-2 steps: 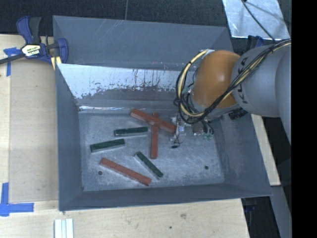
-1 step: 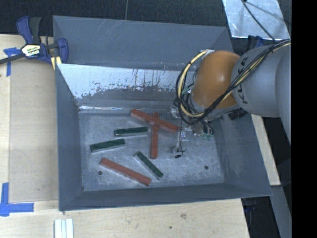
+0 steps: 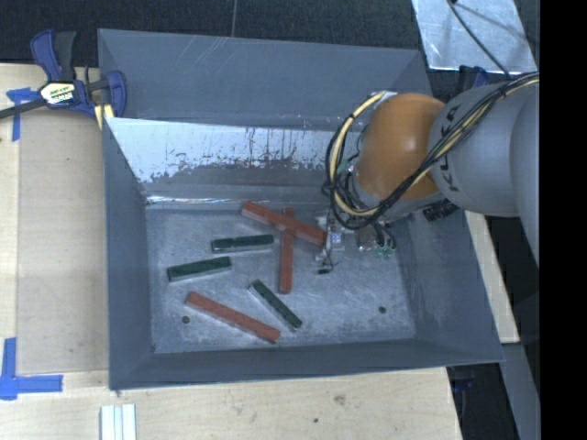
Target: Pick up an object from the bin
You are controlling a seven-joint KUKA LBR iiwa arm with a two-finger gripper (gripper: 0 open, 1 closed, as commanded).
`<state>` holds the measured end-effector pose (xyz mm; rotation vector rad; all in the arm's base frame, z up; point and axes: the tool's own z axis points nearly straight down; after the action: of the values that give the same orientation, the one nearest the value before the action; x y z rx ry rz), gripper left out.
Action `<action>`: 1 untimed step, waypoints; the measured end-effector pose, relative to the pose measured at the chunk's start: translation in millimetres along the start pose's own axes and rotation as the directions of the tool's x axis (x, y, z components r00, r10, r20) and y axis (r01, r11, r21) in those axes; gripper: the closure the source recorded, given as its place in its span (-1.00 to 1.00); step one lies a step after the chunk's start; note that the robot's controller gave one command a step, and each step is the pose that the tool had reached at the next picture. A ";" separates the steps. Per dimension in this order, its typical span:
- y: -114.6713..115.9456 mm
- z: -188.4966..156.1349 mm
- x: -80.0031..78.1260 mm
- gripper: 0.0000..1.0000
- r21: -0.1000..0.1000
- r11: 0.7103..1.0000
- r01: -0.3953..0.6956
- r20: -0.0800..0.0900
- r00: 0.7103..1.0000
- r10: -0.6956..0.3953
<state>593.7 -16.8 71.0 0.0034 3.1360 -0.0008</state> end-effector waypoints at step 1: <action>0.0 0.0 0.0 1.00 0.000 1.000 0.001 0.000 1.000 -0.001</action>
Offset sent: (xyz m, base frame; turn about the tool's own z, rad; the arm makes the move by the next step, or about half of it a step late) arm 0.0000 0.0000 0.0000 0.0000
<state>593.7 -16.8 71.0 0.0025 3.1360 -0.0009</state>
